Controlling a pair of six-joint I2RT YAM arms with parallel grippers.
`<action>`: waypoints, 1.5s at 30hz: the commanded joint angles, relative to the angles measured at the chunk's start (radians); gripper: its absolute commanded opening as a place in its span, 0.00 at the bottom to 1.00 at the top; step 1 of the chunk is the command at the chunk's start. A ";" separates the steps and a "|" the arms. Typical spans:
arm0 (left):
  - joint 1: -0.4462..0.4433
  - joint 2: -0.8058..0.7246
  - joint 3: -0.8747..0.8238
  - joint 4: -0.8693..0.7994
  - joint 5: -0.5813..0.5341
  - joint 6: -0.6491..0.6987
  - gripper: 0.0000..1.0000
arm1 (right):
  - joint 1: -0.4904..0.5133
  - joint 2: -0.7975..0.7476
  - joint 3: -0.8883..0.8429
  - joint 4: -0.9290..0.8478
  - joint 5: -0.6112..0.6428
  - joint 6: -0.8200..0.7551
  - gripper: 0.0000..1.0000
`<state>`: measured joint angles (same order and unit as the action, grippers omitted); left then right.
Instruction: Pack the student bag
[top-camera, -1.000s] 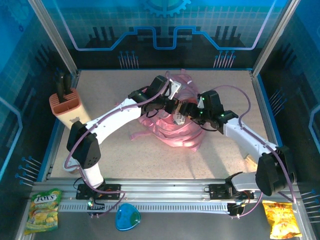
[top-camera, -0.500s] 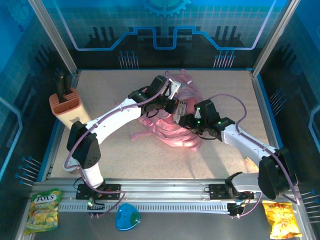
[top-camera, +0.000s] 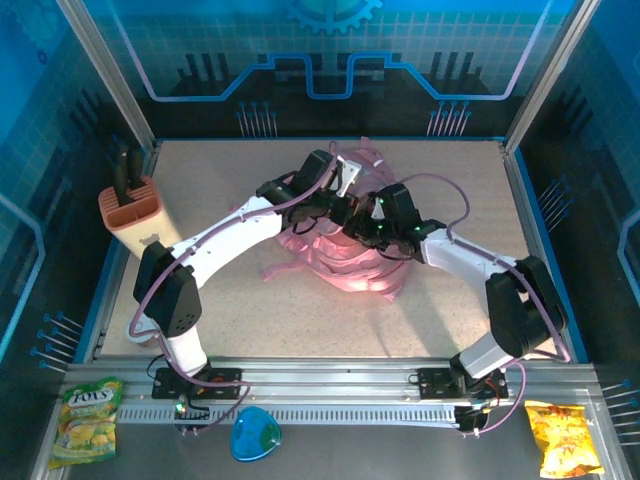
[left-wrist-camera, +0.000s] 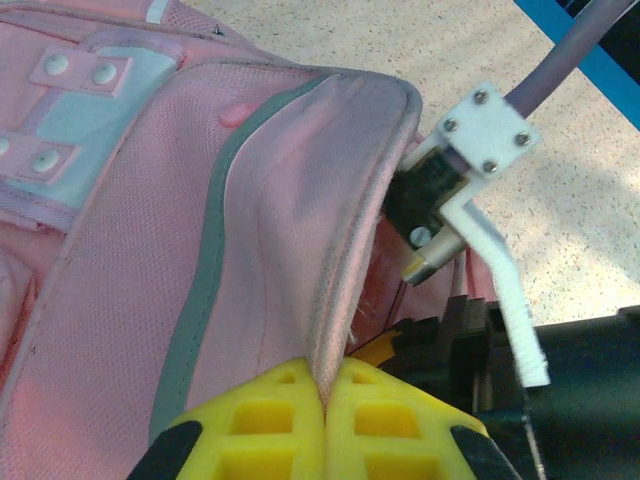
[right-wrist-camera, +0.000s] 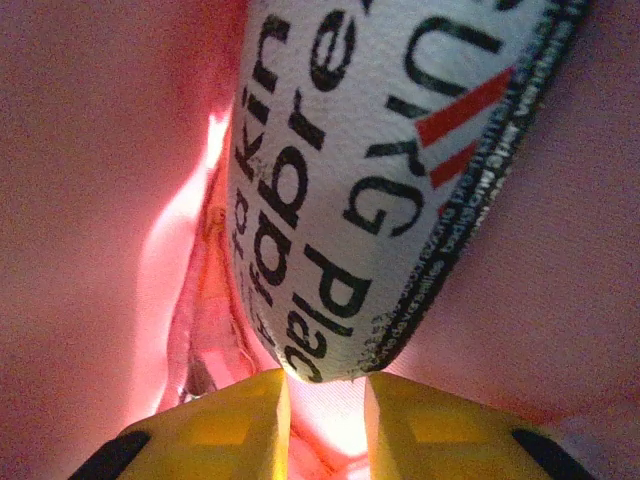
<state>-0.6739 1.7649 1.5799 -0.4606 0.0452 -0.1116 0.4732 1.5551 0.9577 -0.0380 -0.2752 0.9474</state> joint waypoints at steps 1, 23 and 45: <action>-0.009 -0.062 0.014 0.071 0.051 -0.024 0.04 | -0.004 0.007 0.022 0.145 -0.020 0.004 0.26; 0.143 -0.193 -0.336 0.163 0.122 -0.320 0.64 | -0.112 -0.604 -0.326 -0.227 0.252 -0.075 0.76; 0.255 -0.043 -0.427 0.282 0.237 -0.677 0.38 | 0.111 -0.428 -0.189 -0.203 0.370 -0.022 0.79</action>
<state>-0.4244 1.7119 1.1362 -0.2100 0.2398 -0.7441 0.5533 1.1160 0.7338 -0.2459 0.0517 0.9123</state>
